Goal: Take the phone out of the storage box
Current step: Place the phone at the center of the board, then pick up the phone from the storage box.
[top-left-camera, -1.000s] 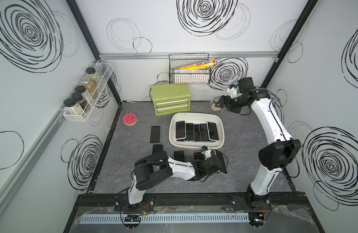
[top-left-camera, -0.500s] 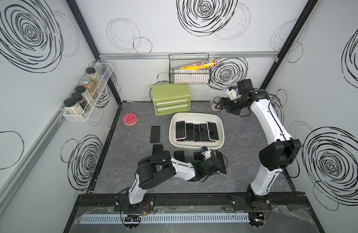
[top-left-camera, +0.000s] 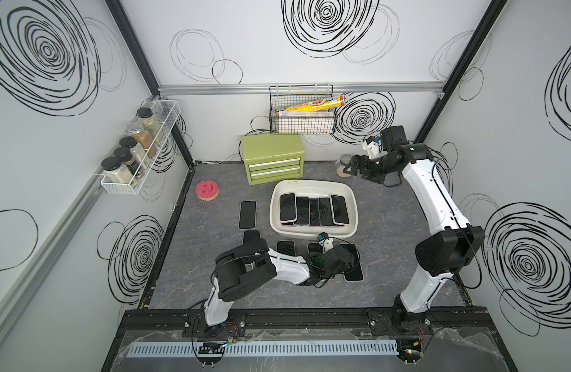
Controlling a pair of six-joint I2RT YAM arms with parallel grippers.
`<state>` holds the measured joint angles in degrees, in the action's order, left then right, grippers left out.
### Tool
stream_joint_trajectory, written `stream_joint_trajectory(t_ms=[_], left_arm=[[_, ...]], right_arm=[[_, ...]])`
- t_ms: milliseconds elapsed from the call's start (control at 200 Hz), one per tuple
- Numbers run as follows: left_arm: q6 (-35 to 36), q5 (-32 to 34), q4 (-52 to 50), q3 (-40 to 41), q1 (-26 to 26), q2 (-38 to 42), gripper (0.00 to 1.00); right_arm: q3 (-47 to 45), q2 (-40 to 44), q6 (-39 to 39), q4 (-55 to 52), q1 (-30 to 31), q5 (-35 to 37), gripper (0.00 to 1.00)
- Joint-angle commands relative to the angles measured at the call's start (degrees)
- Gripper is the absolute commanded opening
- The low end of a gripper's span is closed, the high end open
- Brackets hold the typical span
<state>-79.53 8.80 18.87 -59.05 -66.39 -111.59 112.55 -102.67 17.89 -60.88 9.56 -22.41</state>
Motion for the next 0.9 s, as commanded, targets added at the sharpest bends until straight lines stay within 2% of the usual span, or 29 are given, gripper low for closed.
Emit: stream_joint_trajectory(t_ms=[0,120,210,315,451,556,676,796,896], left_arm=[[3.04,0.47,-4.77,-3.22,1.99,4.54,0.94],[4.96,-0.43,-9.81,-5.37,3.18,7.54,0.96],[7.27,-1.82,-15.14,-7.58,4.02,10.93,0.97],[10.96,-4.09,-23.63,-10.46,5.65,16.10,0.98],[16.54,-4.99,-33.78,-10.52,9.02,24.60,0.99],[20.25,-7.60,-37.97,-7.92,13.80,31.33,0.99],[24.05,-8.52,-43.52,-7.15,19.60,37.03,0.99],[27.79,-8.24,-47.43,-7.06,24.77,40.09,0.99],[30.87,-10.62,-48.21,-6.17,29.71,41.35,0.99]], right_arm=[[-1.29,1.83,-1.10,-0.51,-0.12,1.77,0.90],[-2.84,1.41,-1.10,-0.89,0.21,3.23,0.92],[-3.88,0.55,-1.72,-1.32,2.19,6.85,0.96],[-5.15,-1.29,-1.33,-0.59,5.26,9.04,1.00],[-7.60,-3.63,-0.09,1.37,8.84,13.00,1.00],[-8.48,-4.99,1.24,3.56,10.13,12.99,1.00],[-3.84,-9.29,2.47,2.52,13.65,13.32,1.00],[2.05,-14.96,4.20,0.48,17.38,16.03,1.00],[5.81,-18.55,5.26,-0.60,19.48,17.51,1.00]])
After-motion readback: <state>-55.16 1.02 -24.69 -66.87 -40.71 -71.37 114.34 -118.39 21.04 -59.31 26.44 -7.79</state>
